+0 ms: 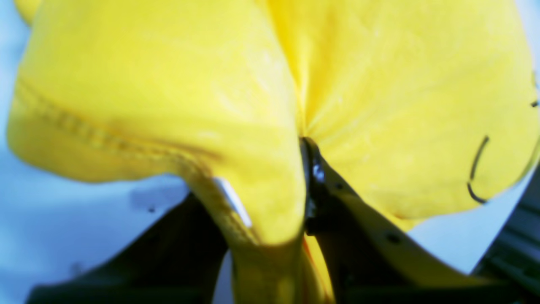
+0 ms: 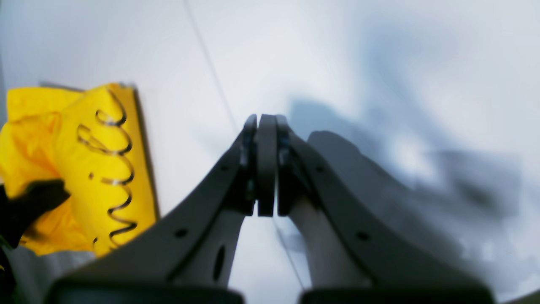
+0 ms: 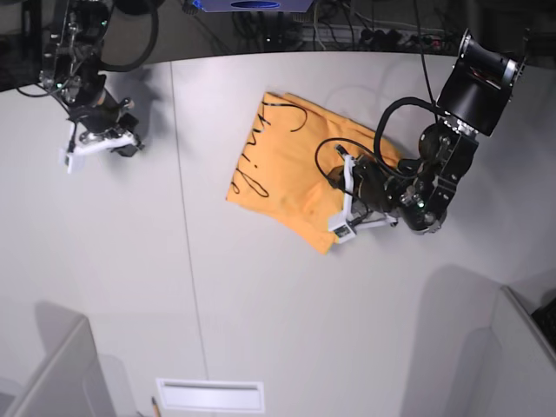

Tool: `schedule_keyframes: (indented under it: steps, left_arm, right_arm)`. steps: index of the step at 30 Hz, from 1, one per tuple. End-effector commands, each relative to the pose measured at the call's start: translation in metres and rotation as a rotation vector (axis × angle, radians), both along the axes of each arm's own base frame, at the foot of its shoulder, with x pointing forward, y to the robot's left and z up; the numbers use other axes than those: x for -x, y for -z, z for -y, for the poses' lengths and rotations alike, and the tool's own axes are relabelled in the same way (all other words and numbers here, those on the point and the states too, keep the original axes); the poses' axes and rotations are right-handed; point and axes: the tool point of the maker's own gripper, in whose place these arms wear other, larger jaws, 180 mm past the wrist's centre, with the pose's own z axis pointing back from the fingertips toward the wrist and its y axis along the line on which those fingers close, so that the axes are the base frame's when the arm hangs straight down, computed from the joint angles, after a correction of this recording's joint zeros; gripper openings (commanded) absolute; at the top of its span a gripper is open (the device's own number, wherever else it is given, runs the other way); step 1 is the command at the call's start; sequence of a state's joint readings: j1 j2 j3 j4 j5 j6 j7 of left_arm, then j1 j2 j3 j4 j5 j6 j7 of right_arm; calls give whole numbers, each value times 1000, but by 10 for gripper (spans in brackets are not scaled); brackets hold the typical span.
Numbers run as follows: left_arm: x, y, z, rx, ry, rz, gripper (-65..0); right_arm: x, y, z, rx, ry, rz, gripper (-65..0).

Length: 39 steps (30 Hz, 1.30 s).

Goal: Fold the T-shirt properly
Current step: 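Drag the folded shirt with the left gripper and square it on the table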

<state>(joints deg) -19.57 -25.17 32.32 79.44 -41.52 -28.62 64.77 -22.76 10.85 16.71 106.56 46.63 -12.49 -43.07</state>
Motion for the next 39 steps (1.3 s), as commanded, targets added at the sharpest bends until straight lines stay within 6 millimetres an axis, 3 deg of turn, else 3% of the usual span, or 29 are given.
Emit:
schedule_keyframes:
  steps: [1, 6, 12, 17, 22, 25, 32, 36, 39]
  left_arm:
    - [-6, -3, -8, -79, 58, 25, -650]
    - [-19, 1, 9, -229, 306, 182, -650]
    - [-2, 20, 22, -280, 677, 267, -650]
    - [-1, 22, 52, -248, 740, 353, -650]
    - [1, 19, 88, -201, 790, 417, -650]
    - [3, 22, 100, -185, 792, 410, -650]
    - [2, 22, 118, -165, 797, 413, -650]
    - [12, 20, 133, -104, 894, 441, -650]
    - [13, 26, 129, -135, 949, 433, -650]
  right_arm:
    - [-3, -8, 9, 14, 20, 33, -650]
    - [24, 5, 12, -18, 102, -17, -650]
    - [60, 19, 21, -39, 210, -79, -650]
    - [75, 22, 32, -22, 242, -107, -650]
    - [78, 21, 39, 1, 263, -94, -650]
    - [78, 21, 40, 7, 268, -87, -650]
    - [78, 21, 43, 11, 276, -84, -650]
    - [76, 19, 45, 19, 282, -73, -650]
    - [76, 19, 47, 23, 281, -71, -650]
